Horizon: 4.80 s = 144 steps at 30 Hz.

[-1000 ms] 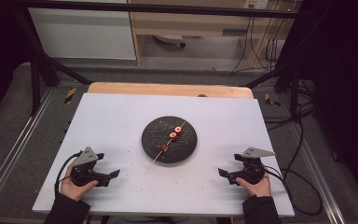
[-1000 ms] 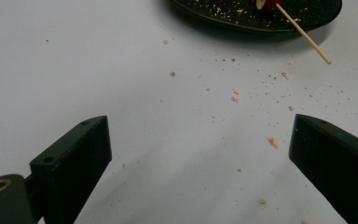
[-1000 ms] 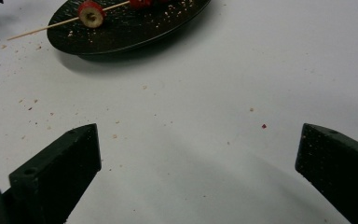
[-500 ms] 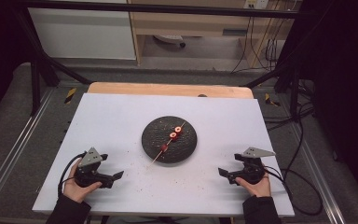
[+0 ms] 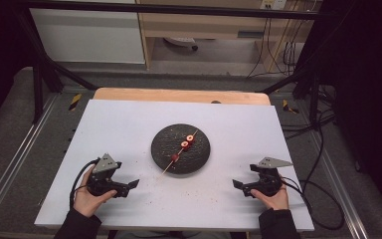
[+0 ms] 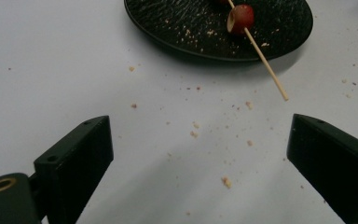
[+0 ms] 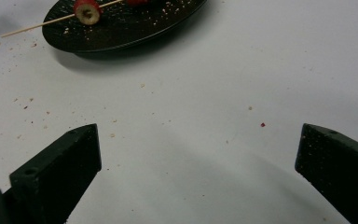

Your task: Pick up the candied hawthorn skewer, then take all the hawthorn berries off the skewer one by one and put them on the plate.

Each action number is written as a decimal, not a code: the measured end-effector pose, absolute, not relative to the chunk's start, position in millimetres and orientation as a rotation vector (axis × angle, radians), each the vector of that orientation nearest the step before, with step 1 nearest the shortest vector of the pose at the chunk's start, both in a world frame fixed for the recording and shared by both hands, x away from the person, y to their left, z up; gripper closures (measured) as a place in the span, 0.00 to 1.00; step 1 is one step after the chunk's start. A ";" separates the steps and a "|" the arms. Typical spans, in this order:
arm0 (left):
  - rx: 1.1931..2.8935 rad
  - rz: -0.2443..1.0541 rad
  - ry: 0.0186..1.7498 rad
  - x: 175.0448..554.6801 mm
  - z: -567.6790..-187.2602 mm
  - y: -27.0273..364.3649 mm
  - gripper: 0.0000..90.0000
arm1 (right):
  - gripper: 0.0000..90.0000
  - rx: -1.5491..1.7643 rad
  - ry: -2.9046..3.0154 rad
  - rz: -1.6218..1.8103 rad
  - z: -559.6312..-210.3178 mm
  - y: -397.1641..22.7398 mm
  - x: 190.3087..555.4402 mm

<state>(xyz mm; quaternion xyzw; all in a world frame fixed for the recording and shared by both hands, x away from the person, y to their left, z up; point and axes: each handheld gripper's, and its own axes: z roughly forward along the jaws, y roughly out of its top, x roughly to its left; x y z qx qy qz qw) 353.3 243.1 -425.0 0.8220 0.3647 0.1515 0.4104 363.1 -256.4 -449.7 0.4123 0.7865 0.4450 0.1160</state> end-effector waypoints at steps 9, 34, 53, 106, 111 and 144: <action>2.107 0.367 0.922 366.3 -407.9 211.0 0.10 | 0.01 1.209 2.307 1.304 -449.2 -256.7 363.2; 2.303 0.345 0.960 408.5 -408.4 125.7 0.42 | 0.01 1.208 2.308 1.309 -448.7 -256.9 363.7; 2.391 0.324 1.012 418.7 -415.1 101.8 0.79 | 0.01 1.216 2.312 1.317 -448.0 -257.0 363.7; 2.132 0.336 0.975 385.0 -394.6 157.2 0.98 | 0.02 1.229 2.315 1.313 -449.7 -255.0 363.4; 2.105 0.341 0.962 376.4 -396.6 168.9 0.98 | 0.02 1.239 2.310 1.325 -450.0 -253.6 363.6; 2.023 0.352 0.898 344.0 -416.2 195.7 0.98 | 0.01 1.217 2.314 1.363 -436.8 -208.5 369.5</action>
